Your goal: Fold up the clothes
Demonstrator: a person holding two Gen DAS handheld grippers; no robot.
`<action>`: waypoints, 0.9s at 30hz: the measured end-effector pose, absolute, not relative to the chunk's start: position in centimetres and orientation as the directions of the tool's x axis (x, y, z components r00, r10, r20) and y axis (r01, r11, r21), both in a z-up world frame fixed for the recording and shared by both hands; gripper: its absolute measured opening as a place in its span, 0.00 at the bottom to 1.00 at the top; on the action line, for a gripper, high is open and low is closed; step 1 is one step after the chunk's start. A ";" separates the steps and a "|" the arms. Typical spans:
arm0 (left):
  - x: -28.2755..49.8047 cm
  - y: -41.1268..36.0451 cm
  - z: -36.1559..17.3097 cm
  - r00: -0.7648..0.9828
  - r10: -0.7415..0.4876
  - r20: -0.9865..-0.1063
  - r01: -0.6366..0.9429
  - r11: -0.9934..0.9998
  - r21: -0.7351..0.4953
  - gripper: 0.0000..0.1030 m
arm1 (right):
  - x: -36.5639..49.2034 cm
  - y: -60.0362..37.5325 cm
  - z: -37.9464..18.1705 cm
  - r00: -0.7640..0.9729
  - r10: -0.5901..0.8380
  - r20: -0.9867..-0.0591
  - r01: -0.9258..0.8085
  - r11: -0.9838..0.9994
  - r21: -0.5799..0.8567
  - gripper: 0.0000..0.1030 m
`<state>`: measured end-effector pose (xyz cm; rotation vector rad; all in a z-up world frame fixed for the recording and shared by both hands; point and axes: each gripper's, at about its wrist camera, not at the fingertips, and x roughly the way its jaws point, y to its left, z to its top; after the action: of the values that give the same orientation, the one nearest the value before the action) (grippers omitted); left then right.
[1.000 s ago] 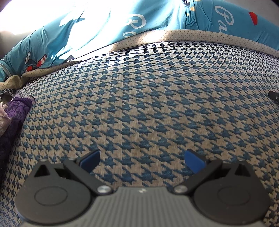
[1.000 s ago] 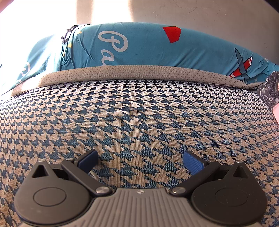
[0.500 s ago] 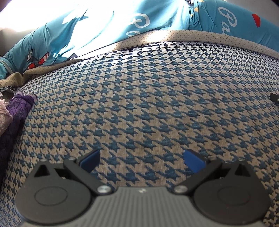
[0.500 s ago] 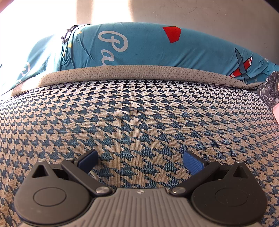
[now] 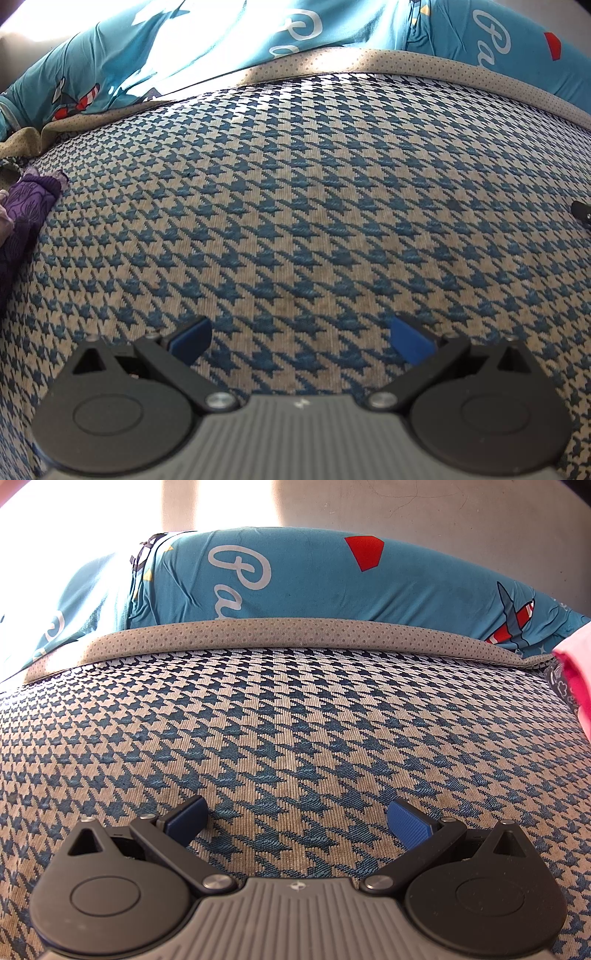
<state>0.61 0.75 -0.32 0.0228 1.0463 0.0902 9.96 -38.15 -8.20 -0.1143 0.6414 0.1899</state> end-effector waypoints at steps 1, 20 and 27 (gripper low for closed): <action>0.4 0.9 -0.2 0.500 0.085 -0.862 -0.064 0.996 0.061 1.00 | 10.0 -38.2 -8.2 0.785 0.140 -0.604 -0.211 0.976 -0.047 1.00; -1.0 1.8 2.2 0.552 0.066 -0.831 -0.093 0.996 0.018 1.00 | 9.9 -38.1 -8.2 0.785 0.140 -0.604 -0.211 0.976 -0.047 1.00; -2.4 3.5 2.7 0.563 0.063 -0.824 -0.104 0.995 0.006 1.00 | 9.9 -38.1 -8.2 0.785 0.140 -0.604 -0.210 0.977 -0.046 1.00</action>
<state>-2.35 3.45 2.69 -0.0451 0.9682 0.0984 9.94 -38.06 -8.19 -0.1134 0.6415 0.1894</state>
